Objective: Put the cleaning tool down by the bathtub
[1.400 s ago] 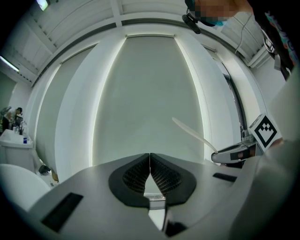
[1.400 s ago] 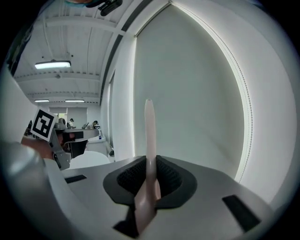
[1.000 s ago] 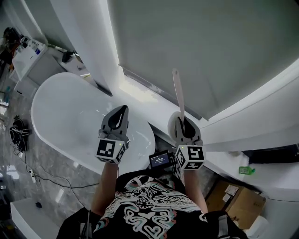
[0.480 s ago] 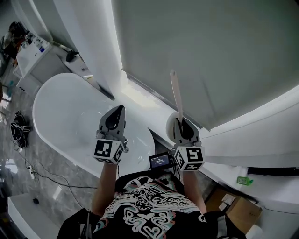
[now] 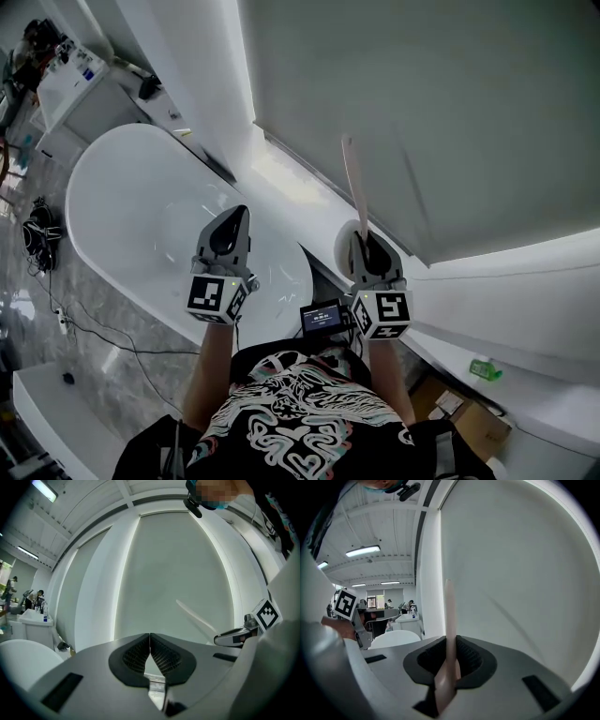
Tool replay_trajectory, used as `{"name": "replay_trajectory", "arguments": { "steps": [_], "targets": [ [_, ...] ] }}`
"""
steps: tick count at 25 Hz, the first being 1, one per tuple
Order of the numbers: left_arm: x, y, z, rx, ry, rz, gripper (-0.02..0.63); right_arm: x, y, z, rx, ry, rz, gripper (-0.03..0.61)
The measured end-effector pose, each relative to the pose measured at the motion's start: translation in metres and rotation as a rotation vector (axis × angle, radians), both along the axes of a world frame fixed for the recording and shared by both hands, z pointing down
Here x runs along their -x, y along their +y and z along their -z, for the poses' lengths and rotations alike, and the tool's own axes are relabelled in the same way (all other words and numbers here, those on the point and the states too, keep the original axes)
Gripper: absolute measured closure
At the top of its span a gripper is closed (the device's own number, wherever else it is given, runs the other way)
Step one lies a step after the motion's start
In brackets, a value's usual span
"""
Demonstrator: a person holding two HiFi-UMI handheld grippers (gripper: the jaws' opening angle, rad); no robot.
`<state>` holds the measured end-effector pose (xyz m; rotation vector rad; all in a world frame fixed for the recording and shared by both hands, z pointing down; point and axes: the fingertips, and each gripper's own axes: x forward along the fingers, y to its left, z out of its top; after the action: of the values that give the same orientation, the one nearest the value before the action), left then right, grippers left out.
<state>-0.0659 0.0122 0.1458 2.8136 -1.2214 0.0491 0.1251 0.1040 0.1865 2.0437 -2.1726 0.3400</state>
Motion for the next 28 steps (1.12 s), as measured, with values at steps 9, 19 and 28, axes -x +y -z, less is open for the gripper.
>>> {"name": "replay_trajectory", "arguments": {
  "steps": [9, 19, 28],
  "targets": [
    [-0.014, -0.010, -0.019, 0.011, -0.066, -0.015, 0.597, 0.001, -0.027, -0.022, 0.056, 0.020, 0.063, 0.504],
    [-0.032, -0.047, -0.073, 0.089, -0.083, -0.018, 0.597, -0.013, -0.062, -0.059, 0.110, 0.051, 0.096, 0.505],
    [-0.046, -0.075, -0.115, 0.122, -0.107, -0.041, 0.597, -0.021, -0.089, -0.110, 0.171, 0.072, 0.126, 0.505]
  ]
}}
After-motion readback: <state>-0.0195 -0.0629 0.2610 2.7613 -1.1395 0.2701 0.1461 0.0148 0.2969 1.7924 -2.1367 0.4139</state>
